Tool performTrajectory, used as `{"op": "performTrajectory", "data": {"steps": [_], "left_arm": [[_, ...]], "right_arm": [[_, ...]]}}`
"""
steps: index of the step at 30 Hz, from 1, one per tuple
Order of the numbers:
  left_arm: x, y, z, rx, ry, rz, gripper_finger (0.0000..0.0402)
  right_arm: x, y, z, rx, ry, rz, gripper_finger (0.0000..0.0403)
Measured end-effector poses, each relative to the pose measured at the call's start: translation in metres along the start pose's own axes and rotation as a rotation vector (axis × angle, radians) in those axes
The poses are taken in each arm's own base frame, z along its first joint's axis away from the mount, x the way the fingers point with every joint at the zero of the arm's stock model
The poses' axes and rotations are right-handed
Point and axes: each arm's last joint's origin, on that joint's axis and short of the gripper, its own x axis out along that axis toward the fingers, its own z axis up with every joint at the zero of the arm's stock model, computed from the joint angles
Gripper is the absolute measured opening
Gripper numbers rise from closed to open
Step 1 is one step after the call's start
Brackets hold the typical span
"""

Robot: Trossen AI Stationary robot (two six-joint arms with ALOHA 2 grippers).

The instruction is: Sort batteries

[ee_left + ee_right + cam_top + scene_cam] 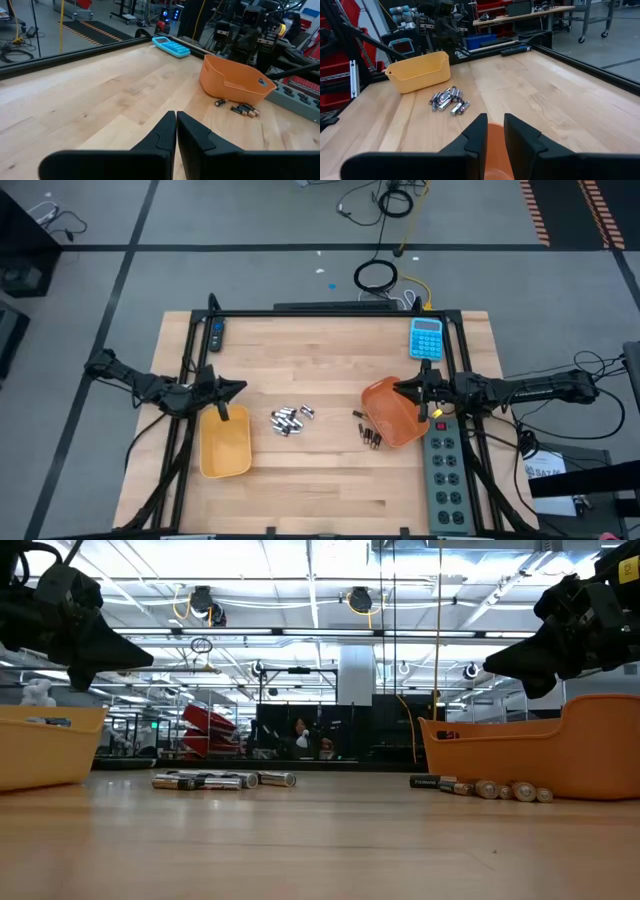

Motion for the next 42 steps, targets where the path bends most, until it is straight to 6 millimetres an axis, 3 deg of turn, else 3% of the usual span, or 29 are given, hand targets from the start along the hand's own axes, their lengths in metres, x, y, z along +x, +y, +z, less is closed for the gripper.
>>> {"op": "performTrajectory", "data": {"steps": [30,42], "left_arm": [[0.0000,0.0000,0.0001,0.000,0.000,0.000,0.0025],[0.0000,0.0000,0.0001,0.000,0.000,0.000,0.0025]], "right_arm": [[-0.0002,0.0013,0.0059,-0.039,-0.061,0.010,0.0055],[-0.0004,0.0021,0.0092,0.158,-0.092,0.030,0.0055]]}}
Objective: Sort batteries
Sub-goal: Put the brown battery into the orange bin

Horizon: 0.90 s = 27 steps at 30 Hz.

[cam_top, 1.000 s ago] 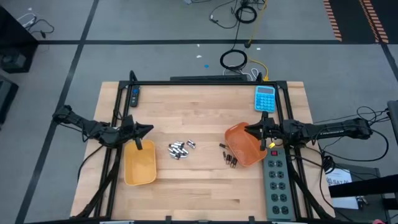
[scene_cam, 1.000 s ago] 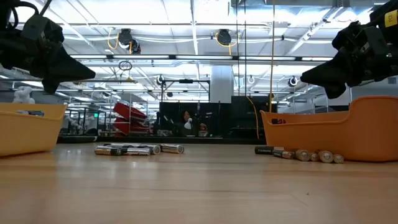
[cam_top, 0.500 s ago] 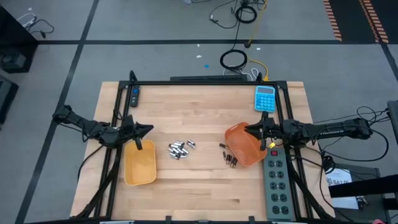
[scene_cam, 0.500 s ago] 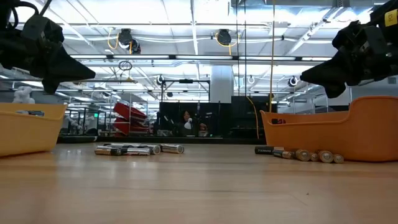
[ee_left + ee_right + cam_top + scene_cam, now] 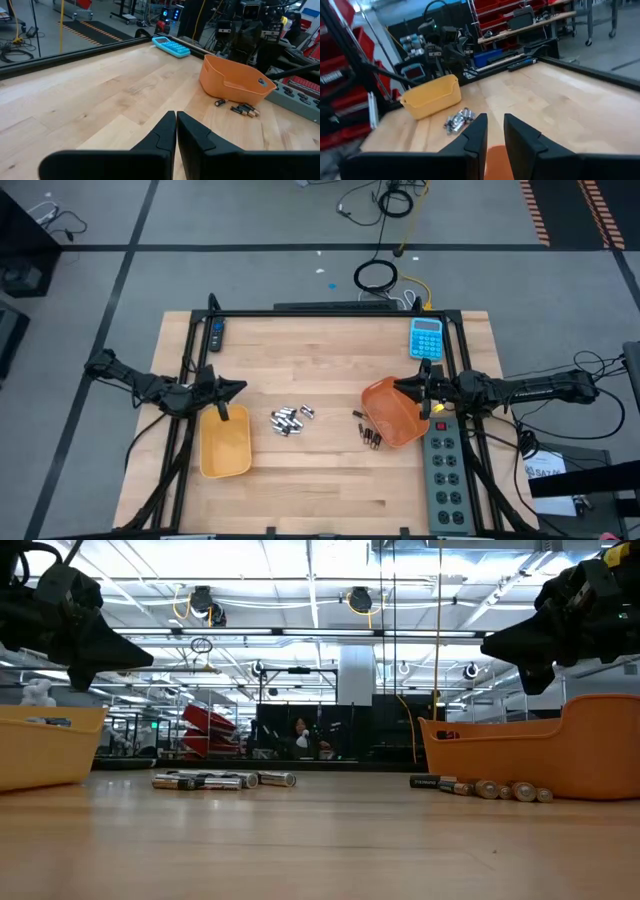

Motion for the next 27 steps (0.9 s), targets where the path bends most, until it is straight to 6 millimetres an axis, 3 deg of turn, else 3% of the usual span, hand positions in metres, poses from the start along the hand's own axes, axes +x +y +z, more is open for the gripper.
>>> {"op": "performTrajectory", "data": {"steps": [15,21,27], "left_arm": [[0.0000,0.0000,-0.0001,0.004,0.000,0.000,0.0025],[0.0001,-0.0005,0.0024,0.217,-0.027,0.016,0.0025],[0.0000,-0.0011,0.0039,0.313,-0.039,0.016,0.0025]], "right_arm": [[0.0018,0.0004,-0.0032,0.075,0.044,0.030,0.0062],[0.0021,0.0003,-0.0039,0.111,0.051,0.029,0.0062],[0.0037,-0.0002,-0.0045,0.016,0.065,0.003,0.0062]]}}
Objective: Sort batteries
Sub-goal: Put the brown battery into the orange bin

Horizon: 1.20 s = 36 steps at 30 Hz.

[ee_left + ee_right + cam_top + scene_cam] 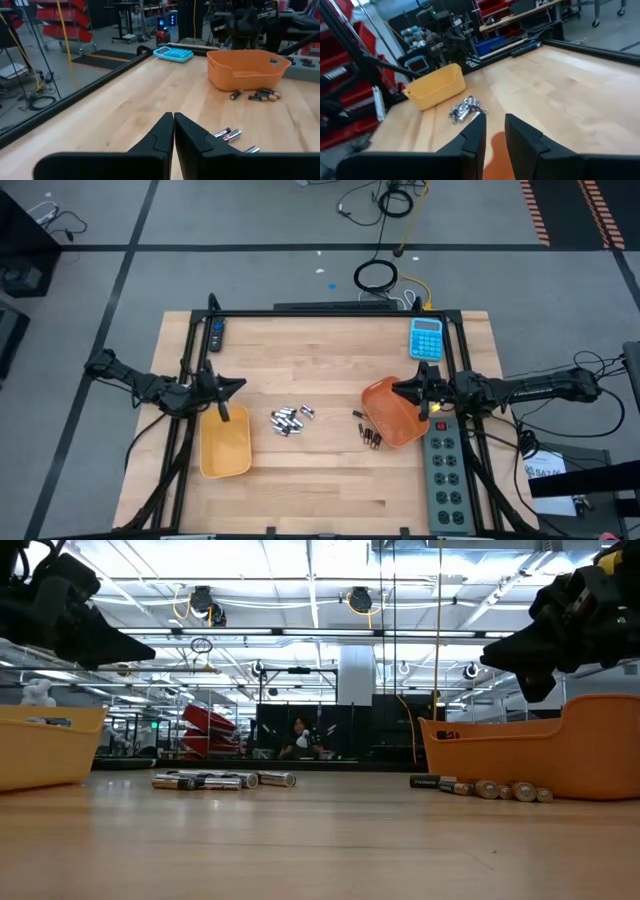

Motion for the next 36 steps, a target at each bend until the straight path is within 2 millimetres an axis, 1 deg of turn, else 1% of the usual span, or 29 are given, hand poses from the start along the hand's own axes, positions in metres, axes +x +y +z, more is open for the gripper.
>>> {"op": "performTrajectory", "data": {"steps": [4,8,13,17,20,22,24,27,29,32,36], "left_arm": [[0.000,0.000,-0.001,0.059,0.004,-0.001,0.0025],[0.000,-0.001,-0.001,0.066,0.012,-0.026,0.0025],[0.000,0.000,-0.001,0.021,0.009,-0.013,0.0025],[0.000,0.002,0.003,-0.109,-0.030,0.068,0.0025],[0.000,0.001,0.007,-0.144,-0.063,0.066,0.0024],[-0.001,0.001,0.014,-0.137,-0.082,0.048,0.0024],[-0.005,0.003,0.027,-0.141,-0.110,0.045,0.0024],[-0.011,0.006,0.049,-0.133,-0.136,0.034,0.0024],[-0.013,0.006,0.062,-0.110,-0.119,0.007,0.0024],[-0.011,0.001,0.076,-0.066,-0.016,-0.011,0.0024],[0.001,-0.015,0.089,0.017,0.211,0.007,0.0024]], "right_arm": [[0.002,0.003,0.007,-0.075,-0.007,-0.001,0.0061],[0.004,0.009,0.013,-0.125,0.009,0.010,0.0061],[0.012,0.018,0.021,-0.144,0.087,0.003,0.0061],[0.027,0.032,0.035,-0.208,0.172,-0.036,0.0062],[0.045,0.045,0.053,-0.282,0.236,-0.041,0.0070],[0.058,0.054,0.064,-0.349,0.290,-0.043,0.0078],[0.072,0.062,0.074,-0.413,0.336,-0.038,0.0089],[0.092,0.069,0.087,-0.470,0.379,0.022,0.0107],[0.104,0.070,0.090,-0.480,0.403,0.079,0.0117],[0.120,0.066,0.091,-0.515,0.447,0.095,0.0126],[0.131,0.051,0.091,-0.559,0.509,0.049,0.0129]]}}
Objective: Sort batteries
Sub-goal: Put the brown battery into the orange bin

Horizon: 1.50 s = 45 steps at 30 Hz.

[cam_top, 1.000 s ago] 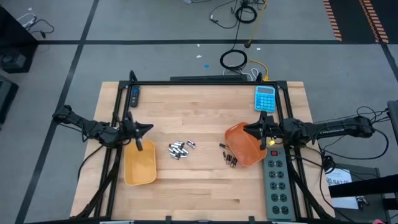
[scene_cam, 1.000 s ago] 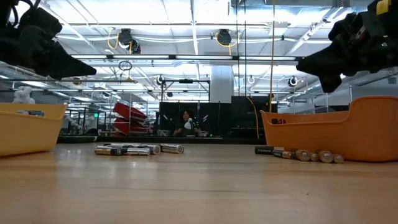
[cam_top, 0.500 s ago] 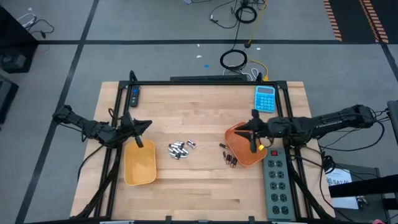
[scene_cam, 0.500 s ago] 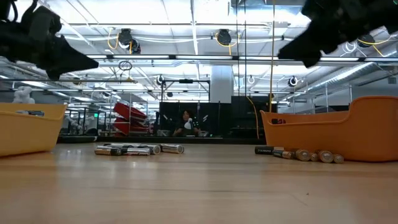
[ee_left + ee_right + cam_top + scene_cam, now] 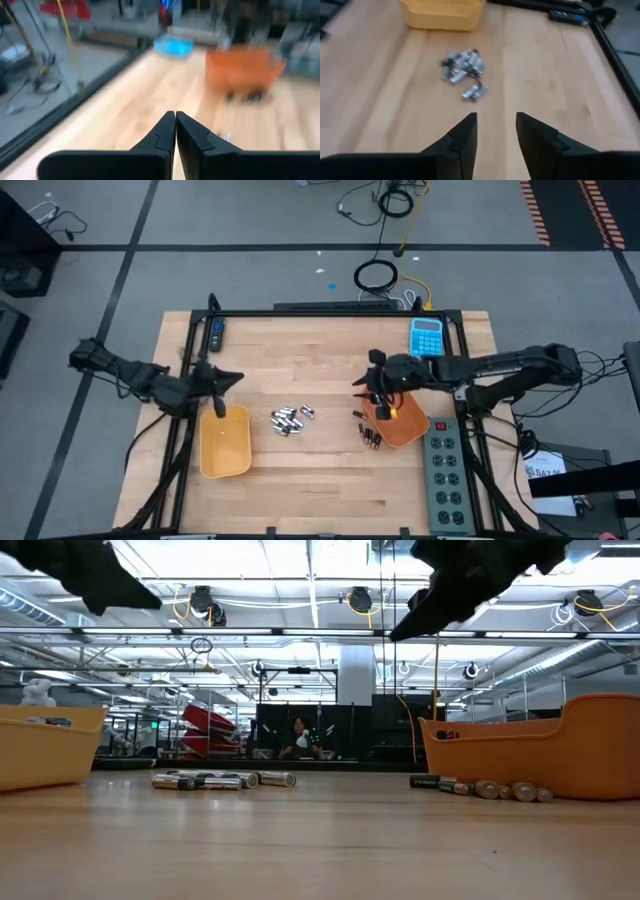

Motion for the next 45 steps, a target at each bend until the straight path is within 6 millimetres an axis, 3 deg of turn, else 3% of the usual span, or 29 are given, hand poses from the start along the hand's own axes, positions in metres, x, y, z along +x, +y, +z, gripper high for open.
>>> {"op": "performTrajectory", "data": {"steps": [6,11,19,24,33,42,45], "left_arm": [[0.020,-0.034,0.012,0.102,0.421,-0.131,0.0028],[0.032,-0.060,0.006,-0.029,0.743,-0.347,0.0023],[0.042,-0.067,-0.023,-0.117,1.126,-0.205,0.0008],[0.050,-0.074,-0.036,-0.072,1.191,-0.153,0.0008],[0.063,-0.066,-0.080,0.112,1.236,-0.048,0.0008],[0.074,-0.053,-0.085,0.361,1.102,0.107,0.0008],[0.079,-0.047,-0.085,0.331,1.106,0.163,0.0008]], "right_arm": [[-0.002,-0.013,0.005,-0.007,-0.005,0.008,0.0130],[-0.006,-0.020,0.003,-0.042,0.013,-0.019,0.0130],[0.001,-0.052,-0.010,0.038,0.050,-0.027,0.0128],[0.009,-0.043,-0.011,0.050,0.076,0.013,0.0115],[0.011,-0.035,-0.011,0.082,0.084,0.038,0.0105],[0.011,-0.035,-0.011,0.102,0.086,0.036,0.0105],[0.011,-0.036,-0.011,0.109,0.084,0.030,0.0105]]}}
